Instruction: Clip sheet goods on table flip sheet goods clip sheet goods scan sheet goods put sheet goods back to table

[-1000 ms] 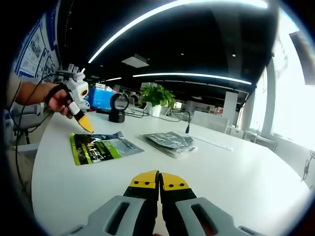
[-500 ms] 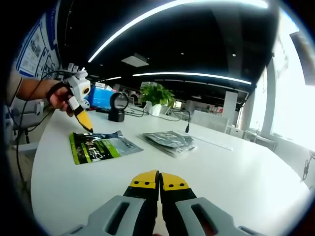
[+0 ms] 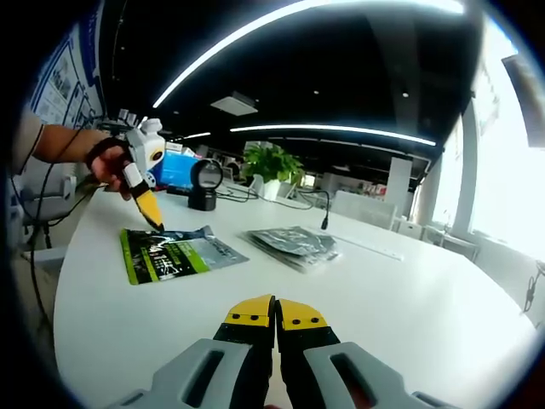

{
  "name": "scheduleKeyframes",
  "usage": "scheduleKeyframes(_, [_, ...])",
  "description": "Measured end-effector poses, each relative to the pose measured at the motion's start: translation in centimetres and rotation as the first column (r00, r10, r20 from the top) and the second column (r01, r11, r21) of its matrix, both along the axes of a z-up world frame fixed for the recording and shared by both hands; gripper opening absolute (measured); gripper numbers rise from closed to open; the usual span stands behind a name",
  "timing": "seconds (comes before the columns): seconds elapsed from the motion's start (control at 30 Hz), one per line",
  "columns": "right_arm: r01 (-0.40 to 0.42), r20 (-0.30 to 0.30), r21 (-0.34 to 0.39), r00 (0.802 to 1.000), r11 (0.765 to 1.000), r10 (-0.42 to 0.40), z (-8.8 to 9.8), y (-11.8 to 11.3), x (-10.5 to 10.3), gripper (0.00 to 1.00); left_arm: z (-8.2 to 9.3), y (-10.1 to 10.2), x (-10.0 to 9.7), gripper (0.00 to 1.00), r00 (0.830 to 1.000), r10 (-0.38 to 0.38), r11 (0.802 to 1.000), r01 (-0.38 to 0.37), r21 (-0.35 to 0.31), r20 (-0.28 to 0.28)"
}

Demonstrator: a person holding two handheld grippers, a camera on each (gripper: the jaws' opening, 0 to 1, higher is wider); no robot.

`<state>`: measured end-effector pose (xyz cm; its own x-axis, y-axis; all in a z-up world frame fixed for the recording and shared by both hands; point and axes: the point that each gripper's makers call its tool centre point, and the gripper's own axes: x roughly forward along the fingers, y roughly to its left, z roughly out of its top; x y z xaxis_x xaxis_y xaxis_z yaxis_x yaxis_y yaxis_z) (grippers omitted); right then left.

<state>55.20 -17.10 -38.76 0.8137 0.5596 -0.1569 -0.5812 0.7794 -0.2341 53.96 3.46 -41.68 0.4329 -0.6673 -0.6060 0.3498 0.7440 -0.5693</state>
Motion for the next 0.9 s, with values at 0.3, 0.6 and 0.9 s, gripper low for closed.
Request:
scheduleKeyframes(0.3, [-0.002, 0.000, 0.000, 1.000, 1.000, 0.002, 0.0, 0.1, 0.0, 0.00, -0.3, 0.6, 0.3, 0.07, 0.999, 0.033, 0.999, -0.033, -0.015, -0.018])
scheduleKeyframes(0.6, [-0.003, 0.001, -0.004, 1.000, 1.000, 0.003, 0.0, 0.2, -0.1, 0.00, 0.3, 0.7, 0.3, 0.00, 0.999, 0.048, 0.998, -0.048, -0.039, -0.019])
scheduleKeyframes(0.9, [-0.045, 0.086, 0.027, 0.995, 0.999, 0.043, 2.2, 1.6, -1.6, 0.00, 0.8, -0.4, -0.9, 0.00, 0.998, 0.062, 0.996, -0.063, -0.055, -0.011])
